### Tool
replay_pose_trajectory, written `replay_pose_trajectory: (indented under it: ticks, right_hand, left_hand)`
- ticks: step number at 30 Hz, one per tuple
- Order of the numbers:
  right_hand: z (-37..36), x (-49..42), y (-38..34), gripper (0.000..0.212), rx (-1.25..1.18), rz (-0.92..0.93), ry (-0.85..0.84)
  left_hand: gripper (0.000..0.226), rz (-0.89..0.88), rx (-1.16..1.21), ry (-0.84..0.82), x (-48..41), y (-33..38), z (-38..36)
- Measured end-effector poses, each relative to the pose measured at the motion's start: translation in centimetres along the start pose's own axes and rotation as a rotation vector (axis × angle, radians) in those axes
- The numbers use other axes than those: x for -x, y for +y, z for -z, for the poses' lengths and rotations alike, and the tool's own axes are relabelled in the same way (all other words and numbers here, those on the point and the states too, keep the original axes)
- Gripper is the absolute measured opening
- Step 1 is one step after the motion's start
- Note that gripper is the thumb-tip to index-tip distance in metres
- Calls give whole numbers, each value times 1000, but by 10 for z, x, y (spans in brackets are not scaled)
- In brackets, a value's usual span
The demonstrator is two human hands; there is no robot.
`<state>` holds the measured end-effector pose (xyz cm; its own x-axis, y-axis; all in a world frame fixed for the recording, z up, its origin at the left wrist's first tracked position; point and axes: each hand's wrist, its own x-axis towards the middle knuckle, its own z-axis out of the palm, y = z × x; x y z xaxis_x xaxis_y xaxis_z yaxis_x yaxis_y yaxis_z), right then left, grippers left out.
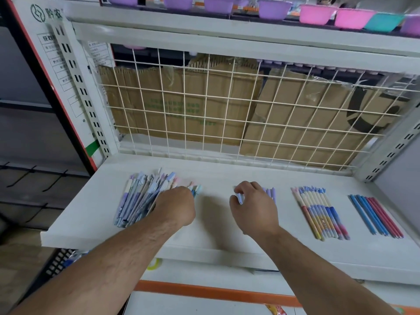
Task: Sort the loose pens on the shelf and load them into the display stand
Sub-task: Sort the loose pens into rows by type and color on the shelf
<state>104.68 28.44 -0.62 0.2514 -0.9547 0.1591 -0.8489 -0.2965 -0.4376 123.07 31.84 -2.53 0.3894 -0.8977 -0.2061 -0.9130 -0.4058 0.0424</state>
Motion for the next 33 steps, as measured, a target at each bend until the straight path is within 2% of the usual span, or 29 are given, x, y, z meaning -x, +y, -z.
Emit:
replay_pose_trajectory:
  ticks: [10,17,21,24,27,28,33]
  right_hand:
    - [2,2,5,19,11,49,-10]
    - [5,8,6,14,4,40,-73]
    - [6,11,7,15,-15,28,-105]
    - [5,11,8,14,-47,28,-106]
    - [5,12,8,13,-80,51,-98]
    - [6,12,8,12,-97,58,-93]
    - [13,13,6,6,-227,32,-132]
  left_hand:
    - [12,-11,-60,-103,-6,10,1]
    - [33,24,-138,-131,-6,18,-6]
    - [32,16,-52,-111,-4,19,-4]
    - [23,16,240,-93,-7,19,-1]
    - [24,89,888,-164,-8,26,0]
    - [21,102,1035,-185,-6,30,1]
    - [15,151,1428,-241,3,51,7]
